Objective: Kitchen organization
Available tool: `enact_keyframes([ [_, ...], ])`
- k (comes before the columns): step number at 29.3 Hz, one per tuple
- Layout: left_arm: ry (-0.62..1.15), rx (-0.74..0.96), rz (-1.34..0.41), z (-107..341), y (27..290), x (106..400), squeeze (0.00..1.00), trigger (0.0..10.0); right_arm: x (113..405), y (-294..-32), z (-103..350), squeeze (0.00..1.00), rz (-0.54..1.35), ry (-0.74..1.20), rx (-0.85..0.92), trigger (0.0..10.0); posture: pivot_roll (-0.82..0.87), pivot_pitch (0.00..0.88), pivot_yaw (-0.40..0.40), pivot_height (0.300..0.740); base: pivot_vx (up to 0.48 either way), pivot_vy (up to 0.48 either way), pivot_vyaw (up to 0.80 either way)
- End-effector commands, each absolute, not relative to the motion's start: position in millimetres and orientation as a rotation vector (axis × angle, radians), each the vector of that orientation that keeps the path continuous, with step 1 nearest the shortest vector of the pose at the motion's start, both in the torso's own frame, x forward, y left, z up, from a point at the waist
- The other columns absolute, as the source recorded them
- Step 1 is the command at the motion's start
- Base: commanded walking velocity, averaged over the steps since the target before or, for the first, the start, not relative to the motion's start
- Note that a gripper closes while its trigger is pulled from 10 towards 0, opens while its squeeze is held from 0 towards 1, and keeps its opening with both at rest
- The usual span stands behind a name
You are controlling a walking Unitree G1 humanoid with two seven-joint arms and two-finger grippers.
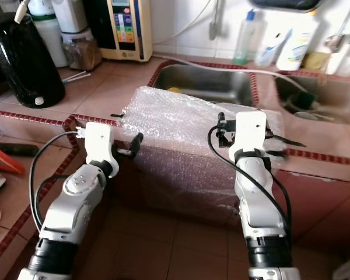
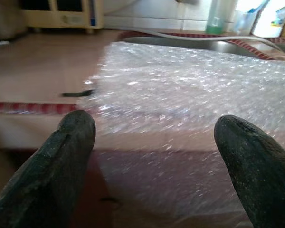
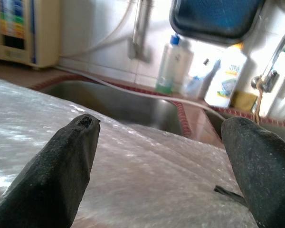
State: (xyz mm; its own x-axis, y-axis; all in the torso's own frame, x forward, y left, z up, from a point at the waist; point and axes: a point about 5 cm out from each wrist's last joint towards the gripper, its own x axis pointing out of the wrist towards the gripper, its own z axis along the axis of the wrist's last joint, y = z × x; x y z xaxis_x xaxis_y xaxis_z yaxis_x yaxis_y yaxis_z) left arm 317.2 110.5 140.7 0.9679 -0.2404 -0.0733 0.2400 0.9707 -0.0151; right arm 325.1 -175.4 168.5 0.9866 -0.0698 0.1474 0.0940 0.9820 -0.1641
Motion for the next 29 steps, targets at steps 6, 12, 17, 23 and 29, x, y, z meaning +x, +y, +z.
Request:
enact_keyframes([
  [6, 0.076, -0.033, -0.217, 141.0, 115.4, 319.2, 0.0, 10.0, 326.4, -176.0, 173.3, 0.0, -0.085, -0.158, -0.18, 10.0, 0.03, 0.0, -0.008, 0.74, 0.0, 0.0, 0.0],
  [12, 0.081, -0.071, -0.21, 136.5, 123.6, 317.3, 0.0, 10.0, 325.8, -176.2, 170.6, 0.0, -0.081, -0.146, -0.182, 10.0, 0.02, 0.0, -0.008, 0.74, 0.0, 0.0, -0.12],
  [17, 0.082, -0.079, -0.21, 132.8, 125.7, 314.2, 0.0, 10.0, 323.0, -177.9, 164.2, 0.0, -0.077, -0.129, -0.195, 10.0, 0.02, 0.0, -0.011, 0.74, 0.0, 0.0, -0.16],
  [23, 0.096, -0.116, -0.229, 130.9, 123.6, 314.8, 0.0, 10.0, 322.8, -174.9, 161.5, 0.0, -0.067, -0.118, -0.196, 10.0, 0.02, 0.0, -0.011, 0.74, 0.0, 0.0, -0.8],
  [29, 0.106, -0.132, -0.247, 128.9, 121.7, 314.6, 0.0, 10.0, 322.3, -173.7, 159.6, 0.0, -0.061, -0.11, -0.195, 10.0, 0.02, 0.0, -0.01, 0.74, 0.0, 0.0, -0.8],
])
